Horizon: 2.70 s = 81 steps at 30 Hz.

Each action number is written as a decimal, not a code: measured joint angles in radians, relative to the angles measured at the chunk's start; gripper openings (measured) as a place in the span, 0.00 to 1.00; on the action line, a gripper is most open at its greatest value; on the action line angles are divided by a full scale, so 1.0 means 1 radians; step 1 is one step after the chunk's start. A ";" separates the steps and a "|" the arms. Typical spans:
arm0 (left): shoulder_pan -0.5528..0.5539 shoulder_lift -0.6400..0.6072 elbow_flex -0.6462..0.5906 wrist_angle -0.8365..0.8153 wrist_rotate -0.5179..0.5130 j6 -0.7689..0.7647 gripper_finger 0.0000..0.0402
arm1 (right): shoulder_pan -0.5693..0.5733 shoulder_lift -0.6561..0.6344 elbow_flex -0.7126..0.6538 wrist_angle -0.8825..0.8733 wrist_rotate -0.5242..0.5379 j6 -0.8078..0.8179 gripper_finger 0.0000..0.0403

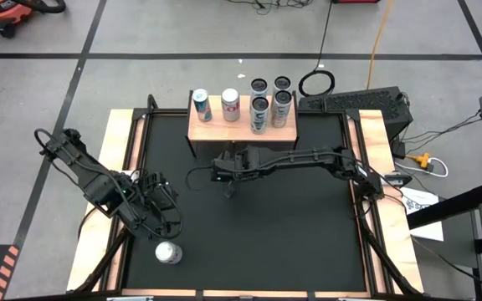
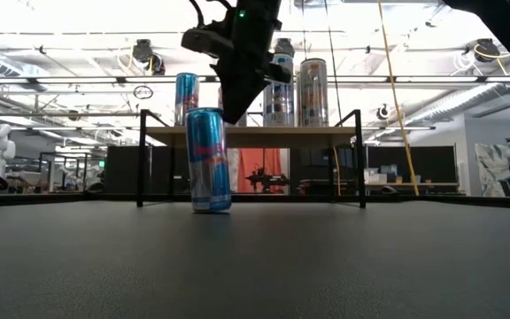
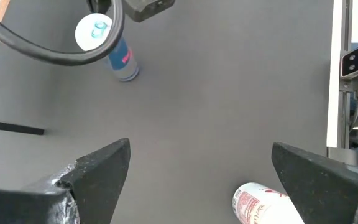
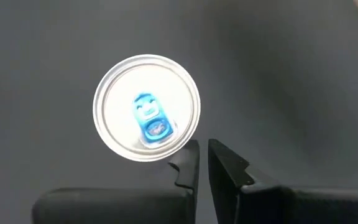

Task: Place canned beverage on shelf
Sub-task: Put the blue soda can on the shelf aligned with the other blue soda can

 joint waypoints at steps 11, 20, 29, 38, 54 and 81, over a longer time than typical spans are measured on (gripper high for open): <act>0.000 0.000 0.000 0.000 0.000 0.001 0.98 | 0.030 0.000 0.000 -0.045 -0.021 0.054 0.04; 0.000 0.001 0.000 0.000 0.000 0.001 0.98 | 0.038 0.000 0.000 -0.098 0.012 0.057 0.04; 0.000 0.005 0.000 0.000 0.000 0.001 0.98 | 0.052 -0.048 0.001 -0.192 -0.046 0.032 0.04; 0.000 0.006 0.000 0.003 0.000 -0.004 0.98 | 0.086 -0.098 0.002 -0.275 -0.072 -0.070 0.04; 0.000 0.006 0.000 0.003 0.000 -0.005 0.98 | 0.086 -0.091 0.002 -0.270 -0.126 -0.084 0.17; 0.000 0.007 0.000 0.003 0.000 0.000 0.98 | 0.080 -0.091 0.000 -0.161 -0.148 -0.278 0.62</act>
